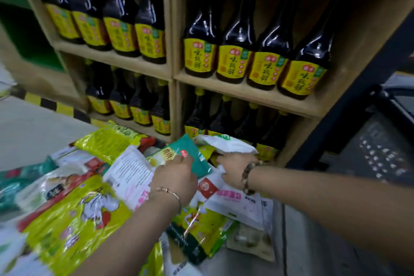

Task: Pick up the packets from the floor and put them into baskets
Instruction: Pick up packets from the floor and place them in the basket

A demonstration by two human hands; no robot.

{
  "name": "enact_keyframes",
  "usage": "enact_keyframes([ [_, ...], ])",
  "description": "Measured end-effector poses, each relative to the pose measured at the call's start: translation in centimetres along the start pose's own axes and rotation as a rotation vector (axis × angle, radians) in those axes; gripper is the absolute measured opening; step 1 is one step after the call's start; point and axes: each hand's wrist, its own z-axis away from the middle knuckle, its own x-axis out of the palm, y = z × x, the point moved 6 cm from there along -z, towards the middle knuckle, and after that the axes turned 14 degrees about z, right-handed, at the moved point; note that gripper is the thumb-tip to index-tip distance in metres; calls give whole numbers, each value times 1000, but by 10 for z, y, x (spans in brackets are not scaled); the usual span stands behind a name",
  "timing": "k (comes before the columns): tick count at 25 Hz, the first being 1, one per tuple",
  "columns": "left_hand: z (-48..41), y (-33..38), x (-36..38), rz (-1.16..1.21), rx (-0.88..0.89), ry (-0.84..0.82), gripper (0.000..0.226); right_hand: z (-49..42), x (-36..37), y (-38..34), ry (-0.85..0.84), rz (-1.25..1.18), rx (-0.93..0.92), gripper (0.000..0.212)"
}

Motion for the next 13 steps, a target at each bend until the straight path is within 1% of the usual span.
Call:
enact_keyframes([
  [2, 11, -24, 24, -37, -59, -69, 44, -5, 33, -29, -76, -50, 3, 40],
  [4, 21, -42, 42, -53, -98, -115, 43, -10, 58, -48, -83, -46, -10, 46],
  [7, 32, -59, 59, -39, -127, -156, 42, -16, 84, -75, -15, 43, -100, 57],
  [8, 34, -62, 64, -28, -131, -168, 42, -19, 91, -81, 5, 48, -100, 58],
  [10, 35, -66, 71, -11, -123, -169, 40, -25, 100, -89, 40, 13, -62, 57],
  [12, 32, -70, 75, 71, -138, -148, 40, -26, 106, -90, 78, 22, -84, 53],
  [13, 31, -72, 75, 131, -154, -135, 40, -26, 105, -89, 148, 46, -106, 50],
])
